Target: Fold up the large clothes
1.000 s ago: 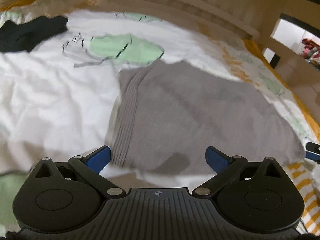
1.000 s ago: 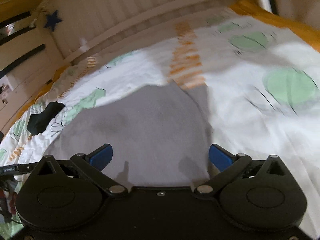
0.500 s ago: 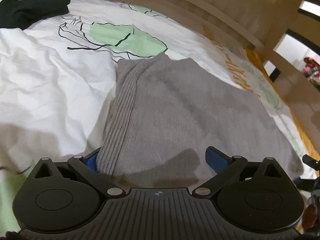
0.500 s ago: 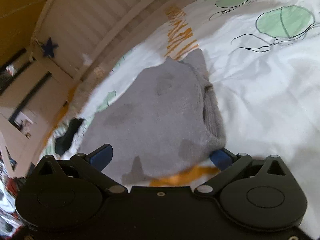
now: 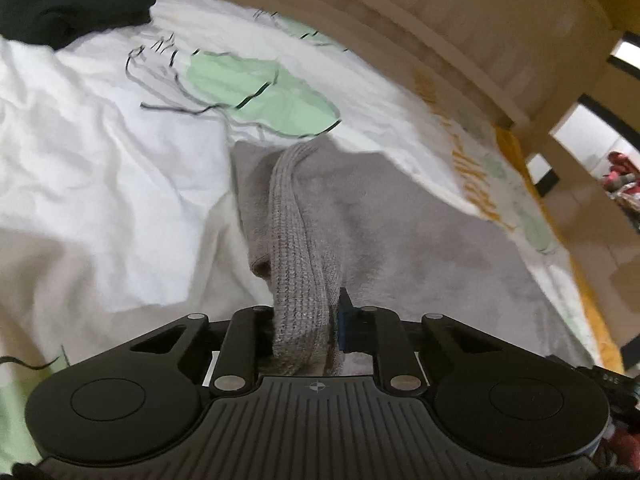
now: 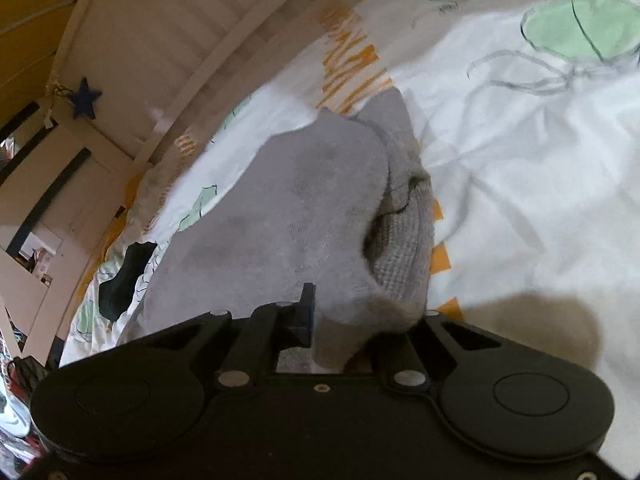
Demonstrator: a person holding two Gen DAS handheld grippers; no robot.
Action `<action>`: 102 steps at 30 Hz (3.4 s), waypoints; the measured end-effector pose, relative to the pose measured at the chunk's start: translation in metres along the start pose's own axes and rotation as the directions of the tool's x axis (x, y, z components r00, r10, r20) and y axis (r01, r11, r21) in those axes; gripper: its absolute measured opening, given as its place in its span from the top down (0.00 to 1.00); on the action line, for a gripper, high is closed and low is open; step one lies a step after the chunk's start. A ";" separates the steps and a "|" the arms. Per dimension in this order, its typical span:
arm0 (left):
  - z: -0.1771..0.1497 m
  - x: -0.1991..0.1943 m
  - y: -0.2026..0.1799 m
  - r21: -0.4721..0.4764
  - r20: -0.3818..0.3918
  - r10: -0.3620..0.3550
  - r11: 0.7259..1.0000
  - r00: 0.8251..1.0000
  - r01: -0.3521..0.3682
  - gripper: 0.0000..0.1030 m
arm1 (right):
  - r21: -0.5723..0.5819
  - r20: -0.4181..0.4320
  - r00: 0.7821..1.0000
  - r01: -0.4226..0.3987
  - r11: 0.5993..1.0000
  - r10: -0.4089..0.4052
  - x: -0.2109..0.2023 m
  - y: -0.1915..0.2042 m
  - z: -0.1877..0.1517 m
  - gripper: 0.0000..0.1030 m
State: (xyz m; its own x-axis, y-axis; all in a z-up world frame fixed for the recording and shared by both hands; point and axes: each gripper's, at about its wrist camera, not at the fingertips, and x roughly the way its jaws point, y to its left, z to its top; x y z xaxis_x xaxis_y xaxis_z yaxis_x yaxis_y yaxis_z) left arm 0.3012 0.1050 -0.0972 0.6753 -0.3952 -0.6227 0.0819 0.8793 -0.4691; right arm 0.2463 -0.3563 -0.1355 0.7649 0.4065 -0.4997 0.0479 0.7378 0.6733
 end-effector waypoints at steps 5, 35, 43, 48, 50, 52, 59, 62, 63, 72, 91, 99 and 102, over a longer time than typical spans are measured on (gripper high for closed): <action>0.002 -0.031 -0.002 -0.026 0.012 -0.059 0.998 0.998 0.060 0.87 | 0.026 0.031 0.999 -0.018 1.000 0.017 -0.032 0.011 0.002 0.87; -0.038 -0.121 -0.069 0.322 0.112 0.089 0.939 0.990 -0.121 0.35 | -0.164 -0.008 0.966 0.253 0.954 -0.258 -0.147 0.034 -0.031 0.23; -0.045 -0.043 -0.132 0.389 0.024 0.008 0.921 1.000 -0.016 0.34 | -0.382 0.066 0.973 0.230 0.895 -0.221 -0.095 0.079 -0.032 0.17; -0.065 -0.007 -0.159 0.450 0.026 0.030 0.892 0.999 -0.039 0.34 | -0.436 0.092 0.961 0.273 0.858 -0.259 -0.070 0.081 -0.033 0.17; -0.076 0.010 -0.160 0.473 0.012 0.073 0.878 0.997 -0.070 0.34 | -0.428 0.096 0.958 0.283 0.858 -0.269 -0.068 0.074 -0.033 0.17; -0.090 0.032 -0.155 0.502 -0.023 0.126 0.860 0.992 -0.097 0.31 | -0.417 0.099 0.954 0.299 0.858 -0.285 -0.069 0.067 -0.033 0.17; -0.105 0.032 -0.150 0.539 0.044 0.132 0.831 0.990 -0.135 0.26 | -0.328 0.088 0.947 0.321 0.888 -0.309 -0.077 0.041 -0.031 0.16; -0.105 0.032 -0.149 0.540 0.049 0.129 0.831 0.990 -0.135 0.26 | -0.309 0.079 0.948 0.317 0.897 -0.308 -0.076 0.038 -0.024 0.11; -0.105 0.032 -0.150 0.540 0.050 0.131 0.831 0.990 -0.137 0.26 | -0.309 0.070 0.949 0.313 0.898 -0.306 -0.075 0.038 -0.021 0.10; -0.106 0.036 -0.154 0.536 0.060 0.136 0.831 0.989 -0.147 0.26 | -0.336 -0.028 0.914 0.373 0.865 -0.405 -0.031 -0.005 0.012 0.07; -0.014 0.052 -0.081 0.288 0.038 0.185 0.939 0.982 -0.188 0.25 | -0.335 0.019 0.935 0.339 0.879 -0.353 -0.036 -0.014 0.008 0.01; -0.016 0.057 -0.076 0.285 0.055 0.180 0.940 0.982 -0.188 0.22 | -0.325 0.015 0.938 0.332 0.886 -0.346 -0.036 -0.014 0.008 0.00; -0.015 0.043 -0.082 0.235 0.091 0.187 0.950 0.978 -0.204 0.23 | -0.314 0.008 0.942 0.322 0.893 -0.336 -0.037 -0.016 0.010 0.00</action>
State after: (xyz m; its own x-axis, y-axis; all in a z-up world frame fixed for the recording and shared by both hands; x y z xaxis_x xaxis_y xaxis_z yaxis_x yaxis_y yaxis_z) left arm 0.3125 0.0118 -0.0955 0.7426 -0.1976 -0.6399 0.1121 0.9787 -0.1721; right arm 0.2236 -0.3884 -0.1221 0.7096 0.1304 -0.6924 0.0871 0.9589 0.2699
